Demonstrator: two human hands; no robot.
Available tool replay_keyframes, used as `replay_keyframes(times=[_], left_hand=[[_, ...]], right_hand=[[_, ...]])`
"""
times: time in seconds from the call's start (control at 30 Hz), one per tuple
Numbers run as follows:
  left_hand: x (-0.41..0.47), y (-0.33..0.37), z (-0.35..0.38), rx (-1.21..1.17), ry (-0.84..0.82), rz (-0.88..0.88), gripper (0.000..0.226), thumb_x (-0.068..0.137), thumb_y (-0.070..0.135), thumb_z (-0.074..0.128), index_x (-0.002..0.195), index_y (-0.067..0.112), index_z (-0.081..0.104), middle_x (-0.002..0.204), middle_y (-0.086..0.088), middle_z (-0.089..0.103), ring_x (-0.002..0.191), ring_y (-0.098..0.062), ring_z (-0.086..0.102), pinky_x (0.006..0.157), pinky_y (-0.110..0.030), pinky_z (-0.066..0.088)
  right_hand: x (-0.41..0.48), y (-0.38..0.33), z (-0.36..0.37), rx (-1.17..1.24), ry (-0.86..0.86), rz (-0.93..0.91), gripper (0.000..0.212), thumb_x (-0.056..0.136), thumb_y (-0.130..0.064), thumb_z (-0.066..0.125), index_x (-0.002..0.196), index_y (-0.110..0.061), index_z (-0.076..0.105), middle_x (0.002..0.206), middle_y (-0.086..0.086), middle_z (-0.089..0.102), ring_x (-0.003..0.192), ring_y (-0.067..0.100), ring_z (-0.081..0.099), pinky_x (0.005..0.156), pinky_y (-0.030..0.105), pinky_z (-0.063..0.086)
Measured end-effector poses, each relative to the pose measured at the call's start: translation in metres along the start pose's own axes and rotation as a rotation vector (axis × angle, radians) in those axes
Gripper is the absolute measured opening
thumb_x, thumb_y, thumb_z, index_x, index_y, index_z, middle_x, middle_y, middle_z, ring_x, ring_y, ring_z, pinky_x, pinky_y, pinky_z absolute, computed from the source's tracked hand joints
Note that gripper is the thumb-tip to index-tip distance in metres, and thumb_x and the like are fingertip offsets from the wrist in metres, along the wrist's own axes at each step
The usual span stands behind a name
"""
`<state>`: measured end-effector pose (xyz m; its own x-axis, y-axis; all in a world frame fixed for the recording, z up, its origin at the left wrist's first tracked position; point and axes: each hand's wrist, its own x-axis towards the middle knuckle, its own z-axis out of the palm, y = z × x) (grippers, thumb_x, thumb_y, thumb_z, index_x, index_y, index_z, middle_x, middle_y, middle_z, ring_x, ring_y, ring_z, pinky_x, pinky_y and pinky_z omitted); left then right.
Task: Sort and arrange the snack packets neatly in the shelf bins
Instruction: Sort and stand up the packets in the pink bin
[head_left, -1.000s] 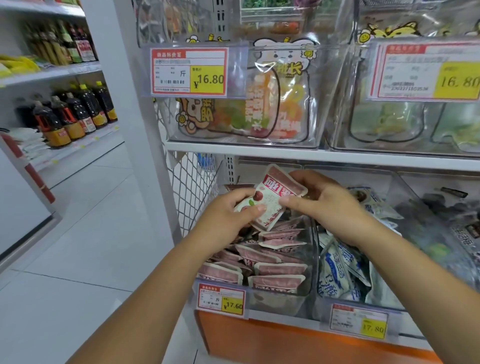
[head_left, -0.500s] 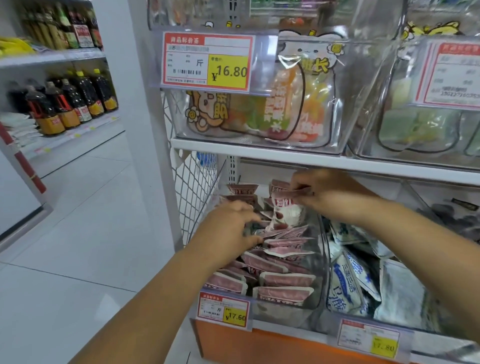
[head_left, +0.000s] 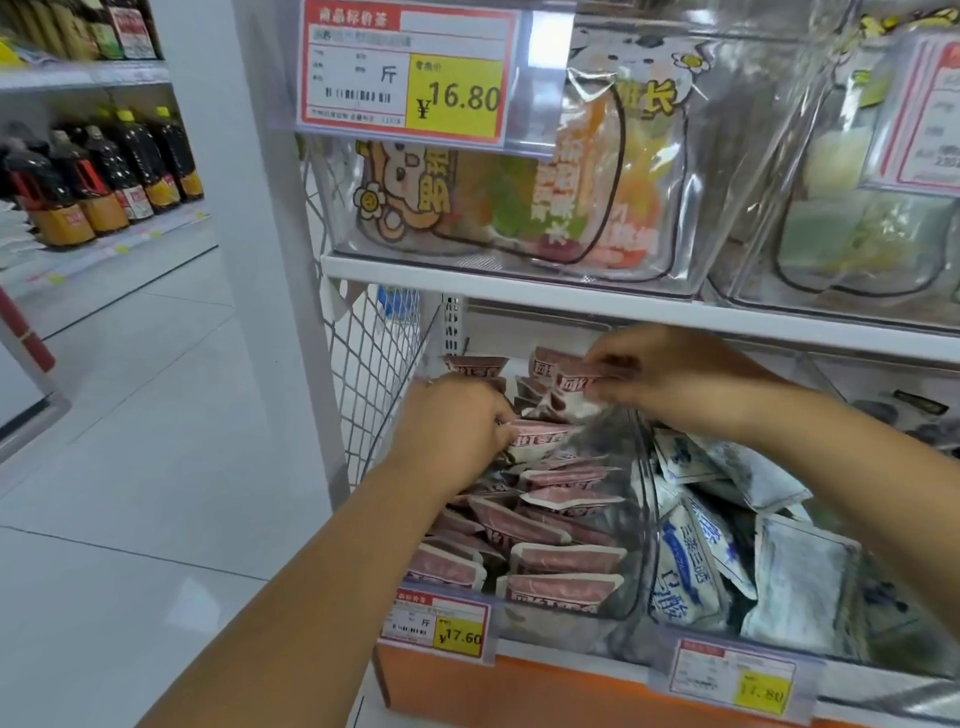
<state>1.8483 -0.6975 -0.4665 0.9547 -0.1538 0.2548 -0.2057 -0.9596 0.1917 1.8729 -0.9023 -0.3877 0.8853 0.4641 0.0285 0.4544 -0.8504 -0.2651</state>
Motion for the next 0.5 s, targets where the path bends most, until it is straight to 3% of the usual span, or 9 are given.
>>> replay_keyframes(times=[0.17,0.23,0.3,0.33,0.4,0.47,0.5], left_hand=[[0.003,0.000,0.004,0.007,0.062,-0.037,0.021,0.090,0.047,0.058,0.101,0.035,0.071,0.098,0.009,0.070,0.092,-0.013,0.060,0.087,-0.033,0.043],[0.002,-0.002,0.004,-0.015,0.073,-0.030,0.020,0.089,0.045,0.059,0.102,0.035,0.072,0.100,0.009,0.070,0.092,-0.013,0.061,0.085,-0.030,0.044],[0.003,-0.003,0.005,-0.031,0.082,-0.041,0.021,0.090,0.044,0.059,0.104,0.034,0.072,0.102,0.009,0.071,0.092,-0.014,0.062,0.082,-0.029,0.045],[0.004,-0.003,0.006,-0.026,0.094,-0.049,0.023,0.090,0.044,0.058,0.105,0.033,0.071,0.101,0.008,0.071,0.091,-0.014,0.063,0.079,-0.027,0.045],[0.005,-0.002,0.009,-0.026,0.132,-0.063,0.024,0.092,0.043,0.056,0.107,0.032,0.072,0.097,0.007,0.072,0.085,-0.014,0.064,0.069,-0.024,0.043],[0.006,0.000,0.010,-0.048,0.167,-0.077,0.023,0.093,0.042,0.055,0.104,0.031,0.073,0.092,0.006,0.072,0.081,-0.014,0.064,0.062,-0.022,0.038],[0.007,0.000,0.009,-0.062,0.178,-0.084,0.022,0.093,0.040,0.056,0.103,0.032,0.073,0.090,0.006,0.072,0.079,-0.013,0.064,0.060,-0.022,0.036]], right_hand=[[0.009,-0.009,0.005,-0.030,0.025,0.017,0.014,0.091,-0.038,0.060,0.105,-0.038,0.057,0.098,-0.012,0.061,0.084,0.008,0.057,0.061,0.016,0.037],[0.009,-0.011,0.002,0.018,0.038,0.062,0.009,0.093,-0.046,0.054,0.101,-0.042,0.054,0.082,-0.009,0.063,0.061,0.000,0.056,0.048,0.018,0.036],[0.003,-0.014,-0.002,0.081,0.040,0.096,0.015,0.091,-0.055,0.051,0.104,-0.048,0.048,0.064,-0.010,0.057,0.039,-0.003,0.042,0.037,0.014,0.029],[-0.001,-0.015,-0.004,0.110,0.027,0.081,0.023,0.091,-0.056,0.050,0.113,-0.051,0.044,0.069,-0.014,0.057,0.044,-0.004,0.042,0.039,0.012,0.029],[-0.008,-0.010,-0.007,0.165,0.009,0.071,0.043,0.092,-0.052,0.053,0.132,-0.046,0.042,0.102,-0.025,0.051,0.070,-0.009,0.045,0.053,0.002,0.033],[-0.014,-0.005,-0.011,0.167,0.014,0.059,0.035,0.090,-0.046,0.059,0.124,-0.045,0.050,0.114,-0.028,0.047,0.092,-0.007,0.048,0.069,0.001,0.035],[-0.013,-0.005,-0.009,0.105,0.010,0.032,0.027,0.089,-0.044,0.063,0.115,-0.042,0.057,0.113,-0.025,0.055,0.097,-0.002,0.053,0.076,0.008,0.040]])
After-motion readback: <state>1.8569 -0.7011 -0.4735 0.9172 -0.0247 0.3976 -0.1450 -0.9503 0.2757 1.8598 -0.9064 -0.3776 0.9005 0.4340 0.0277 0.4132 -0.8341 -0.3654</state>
